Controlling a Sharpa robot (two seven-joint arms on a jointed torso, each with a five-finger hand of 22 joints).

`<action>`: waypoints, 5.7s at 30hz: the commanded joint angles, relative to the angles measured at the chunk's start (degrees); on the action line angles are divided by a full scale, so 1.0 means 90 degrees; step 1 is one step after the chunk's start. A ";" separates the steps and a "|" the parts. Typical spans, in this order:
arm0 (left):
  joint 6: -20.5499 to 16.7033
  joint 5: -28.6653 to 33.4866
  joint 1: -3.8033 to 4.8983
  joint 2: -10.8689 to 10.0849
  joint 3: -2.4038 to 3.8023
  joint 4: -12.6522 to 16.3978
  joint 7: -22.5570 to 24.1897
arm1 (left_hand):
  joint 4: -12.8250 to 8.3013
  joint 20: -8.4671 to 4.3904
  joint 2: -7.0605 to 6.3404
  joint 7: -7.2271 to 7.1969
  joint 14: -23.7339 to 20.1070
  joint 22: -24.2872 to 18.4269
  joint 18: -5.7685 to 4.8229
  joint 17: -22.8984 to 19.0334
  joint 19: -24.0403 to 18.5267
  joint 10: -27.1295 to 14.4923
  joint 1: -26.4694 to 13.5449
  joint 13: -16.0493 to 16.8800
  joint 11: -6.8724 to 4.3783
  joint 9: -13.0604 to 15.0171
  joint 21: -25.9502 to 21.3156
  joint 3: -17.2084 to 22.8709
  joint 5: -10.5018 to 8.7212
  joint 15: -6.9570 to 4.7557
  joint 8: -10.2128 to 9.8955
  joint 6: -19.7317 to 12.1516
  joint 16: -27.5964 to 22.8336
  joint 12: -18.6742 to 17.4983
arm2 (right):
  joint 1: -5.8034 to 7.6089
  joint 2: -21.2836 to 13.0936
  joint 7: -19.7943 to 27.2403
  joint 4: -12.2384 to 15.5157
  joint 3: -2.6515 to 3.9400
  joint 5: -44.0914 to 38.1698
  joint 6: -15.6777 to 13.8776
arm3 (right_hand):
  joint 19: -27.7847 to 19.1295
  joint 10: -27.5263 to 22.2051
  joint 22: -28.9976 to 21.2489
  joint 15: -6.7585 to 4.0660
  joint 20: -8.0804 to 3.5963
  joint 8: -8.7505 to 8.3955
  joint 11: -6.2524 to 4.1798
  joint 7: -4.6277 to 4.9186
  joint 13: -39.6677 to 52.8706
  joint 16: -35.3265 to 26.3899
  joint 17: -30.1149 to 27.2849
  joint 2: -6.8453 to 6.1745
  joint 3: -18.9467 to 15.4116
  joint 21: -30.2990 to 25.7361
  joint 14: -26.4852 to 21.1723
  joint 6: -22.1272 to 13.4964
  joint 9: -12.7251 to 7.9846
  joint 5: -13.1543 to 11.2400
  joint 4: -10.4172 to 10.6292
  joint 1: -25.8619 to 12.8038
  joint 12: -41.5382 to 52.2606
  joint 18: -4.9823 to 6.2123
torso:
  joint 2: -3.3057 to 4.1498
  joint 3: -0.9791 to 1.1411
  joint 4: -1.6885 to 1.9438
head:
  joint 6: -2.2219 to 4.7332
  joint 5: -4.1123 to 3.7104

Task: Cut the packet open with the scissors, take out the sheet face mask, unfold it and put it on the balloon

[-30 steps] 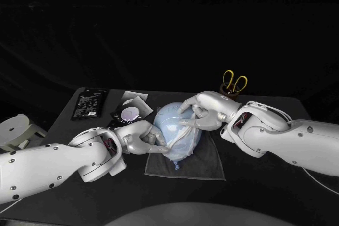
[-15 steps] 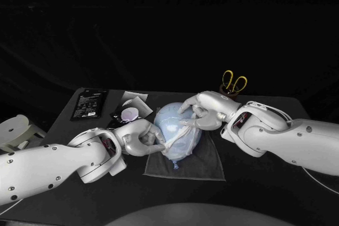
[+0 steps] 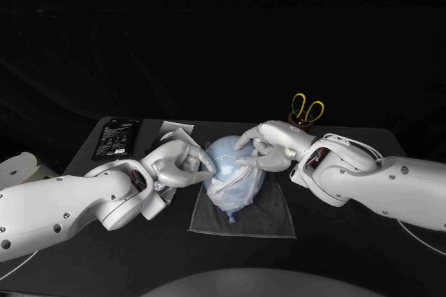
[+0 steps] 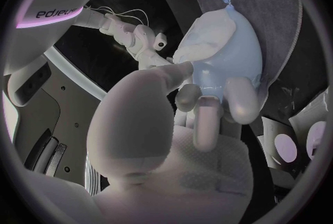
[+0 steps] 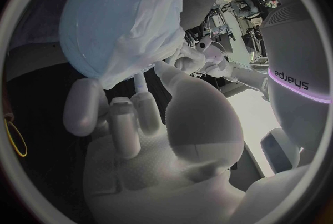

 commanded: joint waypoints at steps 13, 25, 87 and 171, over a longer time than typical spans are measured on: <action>0.0137 0.0709 0.0289 0.0057 0.0029 -0.0183 -0.0206 | -0.0173 -0.0027 0.0000 -0.0024 0.0474 0.0599 -0.0071 0.1022 0.0035 0.0126 -0.0231 0.0081 -0.0042 0.0496 0.0093 0.0196 -0.0017 -0.0022 0.0046 0.0042 0.0035 0.0071 | -0.0008 0.0013 -0.0093 0.0002 -0.0004 -0.0045 0.0035 | -0.0008 0.0032 0.0986 0.0017 0.0026 -0.0043 0.0035 -0.0012 0.0268 0.0025 0.1673 -0.0015 -0.0031 -0.0005 0.0687 0.0044 0.0010 -0.0069 0.0075 -0.0003 0.0043 -0.0014 | 0.0004 0.0003 -0.0002 | 0.0001 -0.0006; 0.1047 -0.0014 0.0301 0.0045 0.0001 -0.0204 -0.0952 | 0.0442 0.0011 -0.0364 -0.0085 0.0411 0.0489 -0.0045 0.0837 -0.0062 -0.0065 -0.1423 -0.0115 -0.0037 0.0370 -0.0113 -0.1364 -0.0049 -0.0009 -0.0130 -0.0084 -0.0041 -0.0085 | -0.0007 0.0012 -0.0119 -0.0003 -0.0004 -0.0032 0.0057 | -0.0015 0.0025 0.0982 0.0016 0.0025 -0.0050 0.0033 -0.0015 0.0259 0.0025 0.1673 -0.0023 -0.0046 -0.0021 0.0687 0.0048 0.0011 -0.0104 0.0092 -0.0007 0.0036 -0.0011 | -0.0006 0.0003 0.0009 | -0.0026 -0.0007; 0.1243 -0.0929 0.0248 0.0278 -0.0139 -0.0068 -0.1312 | 0.1441 0.0029 0.0222 -0.0019 0.0417 0.0486 -0.0062 0.0852 0.0031 -0.0126 -0.0301 -0.0055 0.0003 0.0139 -0.0072 -0.4075 -0.0035 0.0024 -0.0346 -0.0085 -0.0044 -0.0081 | -0.0007 -0.0015 0.0288 0.0056 -0.0004 0.0141 -0.0225 | 0.0014 0.0068 0.1000 0.0005 0.0018 -0.0082 0.0021 -0.0023 0.0321 0.0025 0.1673 -0.0037 -0.0020 0.0064 0.0687 0.0079 0.0020 -0.0143 0.0029 0.0211 0.0058 -0.0023 | -0.0006 0.0001 0.0008 | -0.0103 -0.0033; 0.0403 -0.2220 0.0222 0.1603 0.0154 -0.2420 0.0634 | 0.0856 0.0813 0.0150 0.0406 -0.3236 -0.1376 0.0530 -0.4280 -0.2278 -0.4631 0.1331 -0.4404 0.0942 -0.0617 -0.3914 -0.2981 -0.0032 0.0891 -0.1085 -0.0986 -0.1816 -0.3758 | -0.0326 0.0124 0.0373 0.0679 -0.0010 -0.3671 0.1282 | 0.0001 0.0154 0.1016 -0.0405 -0.0351 -0.0356 -0.0444 -0.0453 0.0492 0.0025 0.1673 -0.0314 0.0669 0.0136 0.0687 0.0267 0.0077 -0.0247 -0.1015 0.1074 0.0015 -0.0034 | 0.0002 0.0000 -0.0004 | -0.0299 0.0299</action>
